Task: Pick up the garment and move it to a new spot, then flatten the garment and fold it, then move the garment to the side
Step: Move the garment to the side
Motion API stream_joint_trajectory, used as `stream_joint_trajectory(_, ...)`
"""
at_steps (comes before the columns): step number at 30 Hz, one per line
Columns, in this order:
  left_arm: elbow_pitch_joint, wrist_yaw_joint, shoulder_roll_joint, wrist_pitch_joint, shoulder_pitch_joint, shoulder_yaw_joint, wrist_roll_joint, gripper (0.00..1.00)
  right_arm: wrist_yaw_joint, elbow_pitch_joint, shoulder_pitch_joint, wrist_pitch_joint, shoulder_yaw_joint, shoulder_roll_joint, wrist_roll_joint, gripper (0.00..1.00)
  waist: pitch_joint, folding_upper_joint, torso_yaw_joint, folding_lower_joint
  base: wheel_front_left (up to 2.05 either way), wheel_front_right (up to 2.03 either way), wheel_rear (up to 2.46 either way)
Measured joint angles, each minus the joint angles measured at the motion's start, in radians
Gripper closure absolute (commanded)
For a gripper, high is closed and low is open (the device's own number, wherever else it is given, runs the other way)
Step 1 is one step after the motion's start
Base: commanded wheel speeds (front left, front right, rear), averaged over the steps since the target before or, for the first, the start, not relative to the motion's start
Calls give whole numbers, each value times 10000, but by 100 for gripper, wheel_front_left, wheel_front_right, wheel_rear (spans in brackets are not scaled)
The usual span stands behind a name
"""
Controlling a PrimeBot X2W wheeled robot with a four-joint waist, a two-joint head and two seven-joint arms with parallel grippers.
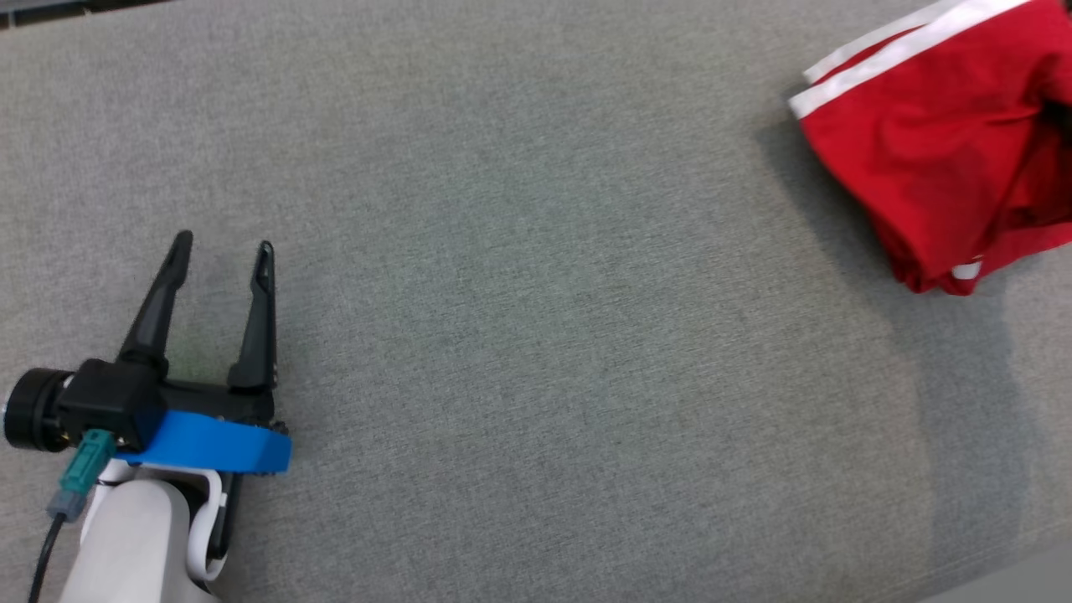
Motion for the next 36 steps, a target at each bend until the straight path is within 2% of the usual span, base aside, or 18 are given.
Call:
stream_joint_trajectory(4,-372,0,226,194,-190,-96,0,0,0,1206,132,-428,-763,155,46,100,362,0,128,0,0,0,0)
stream_joint_trajectory(8,-713,-2,418,424,-253,-238,17,0,0,2336,503,-936,-1609,660,-50,100,632,0,249,0,0,0,0)
stream_joint_trajectory(9,-777,-2,453,445,-269,-251,17,0,0,2627,532,-1001,-1797,798,-150,82,672,0,282,0,0,0,0)
stream_joint_trajectory(11,-869,-2,525,527,-276,-265,13,0,0,3143,616,-1116,-2192,1104,-382,0,707,0,331,0,0,0,0)
stream_joint_trajectory(18,-773,54,449,500,-246,-370,-98,0,0,4397,776,-1822,-3484,2100,-1237,0,216,0,500,1,0,0,0)
stream_joint_trajectory(22,-364,102,171,209,-93,-393,-326,0,-2,4332,1138,-2727,-4261,2569,-1283,0,-467,0,785,0,0,0,0)
stream_joint_trajectory(28,364,242,-353,-140,427,-397,-658,0,-2,2592,2646,-3887,-4759,3126,-1179,0,-1756,0,1298,-2,0,0,0)
stream_joint_trajectory(33,757,347,-648,-276,1139,-203,-926,0,-2,575,4556,-4002,-5340,3584,-1053,0,-2807,0,1682,-4,0,0,0)
stream_joint_trajectory(36,855,393,-794,-297,1517,-98,-1018,0,-2,-602,5643,-3889,-5789,4132,-1137,0,-3301,0,1835,-4,0,0,0)
